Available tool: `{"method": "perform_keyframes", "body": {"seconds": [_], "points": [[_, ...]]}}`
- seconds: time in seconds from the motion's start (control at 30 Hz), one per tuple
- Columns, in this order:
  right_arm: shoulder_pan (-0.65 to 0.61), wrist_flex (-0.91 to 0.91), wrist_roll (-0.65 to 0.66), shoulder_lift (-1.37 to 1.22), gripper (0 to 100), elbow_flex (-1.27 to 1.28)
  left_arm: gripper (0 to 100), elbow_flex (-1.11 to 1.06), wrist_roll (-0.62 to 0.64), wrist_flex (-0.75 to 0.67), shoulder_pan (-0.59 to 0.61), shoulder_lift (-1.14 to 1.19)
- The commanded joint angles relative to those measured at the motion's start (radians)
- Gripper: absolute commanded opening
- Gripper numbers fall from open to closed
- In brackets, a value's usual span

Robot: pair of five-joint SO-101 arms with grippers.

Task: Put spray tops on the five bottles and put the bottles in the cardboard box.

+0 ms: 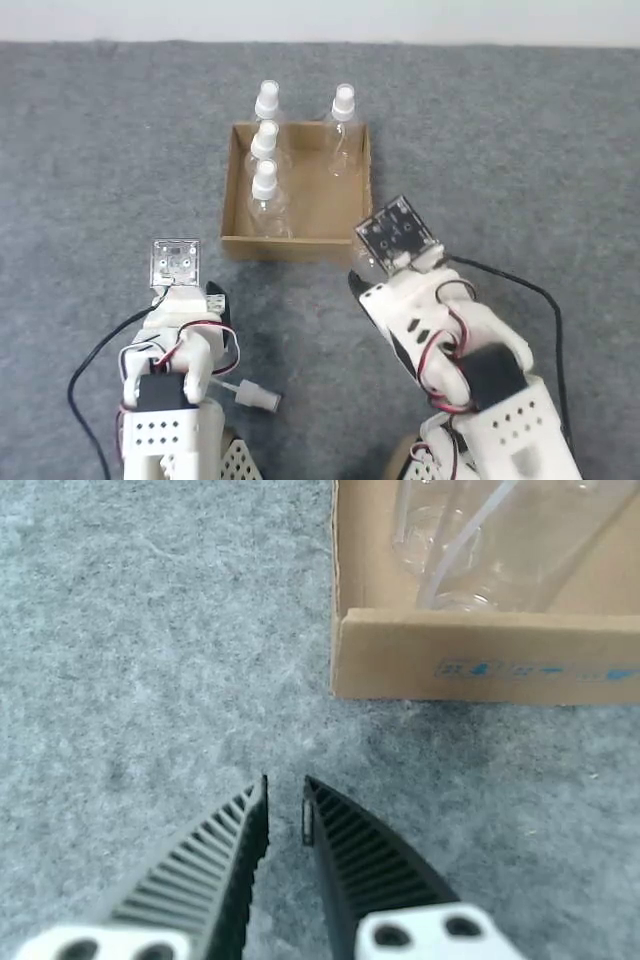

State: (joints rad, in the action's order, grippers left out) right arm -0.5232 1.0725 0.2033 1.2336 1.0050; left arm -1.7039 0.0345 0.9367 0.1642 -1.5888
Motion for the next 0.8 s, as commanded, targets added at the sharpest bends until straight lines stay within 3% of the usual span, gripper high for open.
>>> {"method": "perform_keyframes", "body": {"seconds": [0.0, 0.23, 0.67, 0.77], "points": [[0.012, -0.028, -0.009, 0.102, 0.7, 0.023, 5, 0.012, 0.008, 0.002, 0.006, -0.015], [0.145, -0.110, -0.012, 0.309, 0.7, 0.180, 5, 0.012, 0.011, 0.002, 0.002, -0.015], [0.156, -0.173, -0.066, 0.472, 0.7, 0.298, 5, 0.015, 0.003, 0.006, 0.005, -0.015], [0.157, -0.173, -0.068, 0.470, 0.7, 0.298, 5, 0.051, -0.086, 0.006, 0.015, -0.015]]}}
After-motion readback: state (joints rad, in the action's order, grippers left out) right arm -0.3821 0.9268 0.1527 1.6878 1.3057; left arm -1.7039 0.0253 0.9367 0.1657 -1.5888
